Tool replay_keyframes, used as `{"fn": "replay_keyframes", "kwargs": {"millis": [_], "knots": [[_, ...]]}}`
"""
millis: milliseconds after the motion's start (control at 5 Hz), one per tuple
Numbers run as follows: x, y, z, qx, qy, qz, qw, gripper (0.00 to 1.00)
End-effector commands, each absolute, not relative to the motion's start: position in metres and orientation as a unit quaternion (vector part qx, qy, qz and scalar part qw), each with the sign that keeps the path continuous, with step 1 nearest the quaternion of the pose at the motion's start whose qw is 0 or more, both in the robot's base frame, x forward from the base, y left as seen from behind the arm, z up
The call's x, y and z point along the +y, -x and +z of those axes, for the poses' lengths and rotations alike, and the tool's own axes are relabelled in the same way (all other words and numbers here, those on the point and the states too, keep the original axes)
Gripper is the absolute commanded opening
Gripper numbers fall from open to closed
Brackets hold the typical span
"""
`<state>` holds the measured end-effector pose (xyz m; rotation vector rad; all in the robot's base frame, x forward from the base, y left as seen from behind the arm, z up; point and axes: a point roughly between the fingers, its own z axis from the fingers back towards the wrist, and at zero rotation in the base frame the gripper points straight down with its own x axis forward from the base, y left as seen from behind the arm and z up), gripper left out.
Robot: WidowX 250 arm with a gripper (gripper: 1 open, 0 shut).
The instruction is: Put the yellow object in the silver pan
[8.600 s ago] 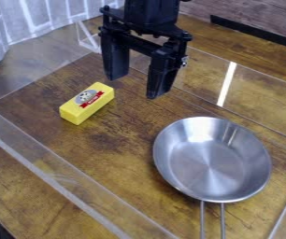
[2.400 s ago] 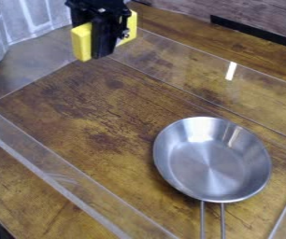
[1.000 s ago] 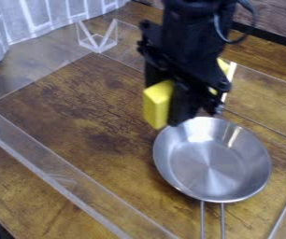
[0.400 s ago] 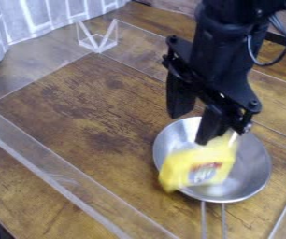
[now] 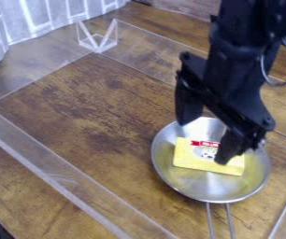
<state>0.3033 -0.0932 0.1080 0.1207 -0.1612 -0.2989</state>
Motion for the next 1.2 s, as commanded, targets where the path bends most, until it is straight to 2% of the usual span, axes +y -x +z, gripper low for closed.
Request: {"fn": "replay_keyframes", "kwargs": {"millis": [0,400,800,1000], "knots": [[-0.104,-0.307,0.110,-0.102,-0.051,-0.154,0.982,1.00],[-0.101,-0.318,0.112,-0.107,-0.044,-0.154,0.981,1.00],[-0.090,-0.325,0.140,-0.121,-0.045,-0.140,0.982,1.00],[-0.091,-0.329,0.127,-0.119,-0.046,-0.146,0.981,1.00]]}}
